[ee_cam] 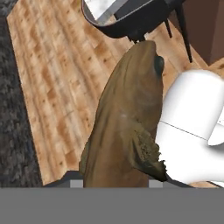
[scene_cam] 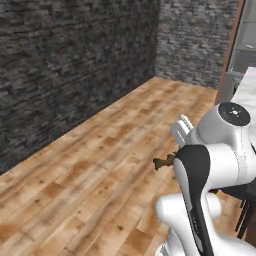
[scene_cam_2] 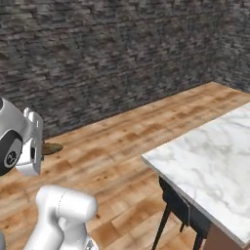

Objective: Place the fish on the counter behind the older fish on the same shelf of the fridge to maintain FIFO order. Close the fridge door when finished.

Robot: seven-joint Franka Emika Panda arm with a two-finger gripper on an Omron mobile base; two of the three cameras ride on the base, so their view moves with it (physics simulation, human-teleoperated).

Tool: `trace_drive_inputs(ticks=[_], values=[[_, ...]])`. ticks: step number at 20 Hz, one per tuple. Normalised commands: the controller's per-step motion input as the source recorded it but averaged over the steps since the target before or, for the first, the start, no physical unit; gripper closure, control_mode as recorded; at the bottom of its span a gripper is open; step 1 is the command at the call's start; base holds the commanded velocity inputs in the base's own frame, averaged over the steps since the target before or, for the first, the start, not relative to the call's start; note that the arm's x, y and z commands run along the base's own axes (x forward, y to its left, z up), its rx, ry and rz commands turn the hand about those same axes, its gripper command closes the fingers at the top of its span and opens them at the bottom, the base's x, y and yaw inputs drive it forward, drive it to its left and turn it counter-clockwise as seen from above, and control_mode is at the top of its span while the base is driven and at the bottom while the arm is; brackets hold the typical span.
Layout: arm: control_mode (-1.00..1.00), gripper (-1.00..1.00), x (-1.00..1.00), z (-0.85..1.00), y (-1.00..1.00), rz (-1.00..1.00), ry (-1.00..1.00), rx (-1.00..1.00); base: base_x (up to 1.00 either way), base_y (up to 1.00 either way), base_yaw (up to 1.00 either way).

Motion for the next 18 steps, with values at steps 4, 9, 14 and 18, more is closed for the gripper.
trace_drive_inputs(ticks=[4,9,14,18], values=[[1.0,1.0,0.0,0.0,0.0,0.0,0.0,0.0,1.0,0.61,-0.49],[1.0,1.0,0.0,0.0,0.0,0.0,0.0,0.0,1.0,0.69,-0.47],[1.0,1.0,0.0,0.0,0.0,0.0,0.0,0.0,1.0,0.52,-0.43],[1.0,1.0,0.0,0.0,0.0,0.0,0.0,0.0,1.0,0.34,-0.42]])
